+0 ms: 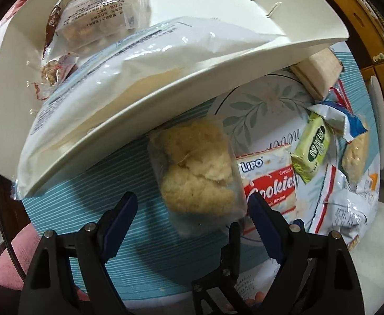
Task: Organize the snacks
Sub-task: 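Grasp the clear bag of crumbly biscuits with the left tool, then lift the biscuit bag toward the tray with the left tool while the right tool grasps the red Cookies packet, then carry the biscuit bag and Cookies packet into the white tray and open both tools, then grasp the green-yellow packet with the left tool while the right tool grasps the white printed bag, then carry the green packet and white bag into the white tray and release both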
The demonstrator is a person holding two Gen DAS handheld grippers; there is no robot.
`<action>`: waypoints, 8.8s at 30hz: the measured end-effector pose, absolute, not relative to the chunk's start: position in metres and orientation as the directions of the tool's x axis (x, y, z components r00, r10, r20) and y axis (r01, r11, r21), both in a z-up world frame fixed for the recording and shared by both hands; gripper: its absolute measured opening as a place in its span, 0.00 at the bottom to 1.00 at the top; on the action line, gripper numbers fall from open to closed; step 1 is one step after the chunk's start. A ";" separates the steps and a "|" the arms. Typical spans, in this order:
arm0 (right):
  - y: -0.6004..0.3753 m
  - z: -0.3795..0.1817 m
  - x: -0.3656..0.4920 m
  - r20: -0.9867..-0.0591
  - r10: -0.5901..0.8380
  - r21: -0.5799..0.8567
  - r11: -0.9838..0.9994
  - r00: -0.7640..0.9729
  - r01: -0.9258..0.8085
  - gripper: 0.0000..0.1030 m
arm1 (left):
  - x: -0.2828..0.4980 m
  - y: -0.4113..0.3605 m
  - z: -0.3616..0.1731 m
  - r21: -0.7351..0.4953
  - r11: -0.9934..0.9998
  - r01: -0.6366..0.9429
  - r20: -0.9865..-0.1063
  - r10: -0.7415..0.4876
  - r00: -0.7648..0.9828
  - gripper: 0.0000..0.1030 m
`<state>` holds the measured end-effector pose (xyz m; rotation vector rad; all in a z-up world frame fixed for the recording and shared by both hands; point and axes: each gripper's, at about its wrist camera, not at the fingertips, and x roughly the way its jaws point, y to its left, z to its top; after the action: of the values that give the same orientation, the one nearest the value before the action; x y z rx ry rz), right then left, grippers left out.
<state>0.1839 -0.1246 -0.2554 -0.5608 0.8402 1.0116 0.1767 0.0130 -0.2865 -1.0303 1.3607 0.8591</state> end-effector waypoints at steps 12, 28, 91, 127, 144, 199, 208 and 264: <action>-0.122 -0.261 0.187 -0.821 0.502 -0.023 0.448 0.272 -0.894 0.75 | 0.182 0.034 -0.310 -0.082 0.308 -0.948 -0.996 -0.052 0.069 0.66; -0.108 -0.255 0.194 -0.813 0.508 -0.058 0.414 0.283 -0.908 0.76 | 0.166 0.045 -0.298 -0.126 0.365 -0.922 -0.988 -0.125 0.085 0.47; -0.135 -0.128 0.137 -0.820 0.517 0.317 0.767 0.245 -0.558 0.45 | 0.095 0.054 -0.100 -0.345 0.833 -0.432 -0.931 -0.247 0.267 0.47; 0.042 -0.106 0.072 -0.773 0.497 0.375 0.859 0.394 -0.348 0.49 | 0.086 0.247 -0.122 -0.347 0.921 -0.176 -0.903 -0.278 0.327 0.70; -0.026 -0.111 0.090 -0.821 0.442 0.438 0.893 0.362 -0.098 0.64 | 0.109 0.187 -0.119 -0.328 0.938 -0.115 -0.908 -0.279 0.313 0.70; -0.213 -0.266 0.336 -0.789 0.595 0.615 0.764 0.153 0.198 0.81 | 0.312 -0.026 -0.274 -0.071 0.916 -0.396 -0.982 0.005 0.189 0.78; -0.207 -0.268 0.348 -0.793 0.591 0.609 0.782 0.149 0.136 0.56 | 0.323 -0.022 -0.298 -0.058 0.907 -0.417 -0.990 0.001 0.140 0.60; -0.182 -0.183 0.174 -0.760 0.638 0.616 0.767 -0.123 0.177 0.53 | 0.156 0.007 -0.123 -0.125 0.986 -0.106 -0.962 -0.095 0.255 0.35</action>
<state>0.1745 -0.1823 -0.1828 0.6528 1.6791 0.4462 0.1557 0.0068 -0.1229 -0.1772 1.3150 0.0077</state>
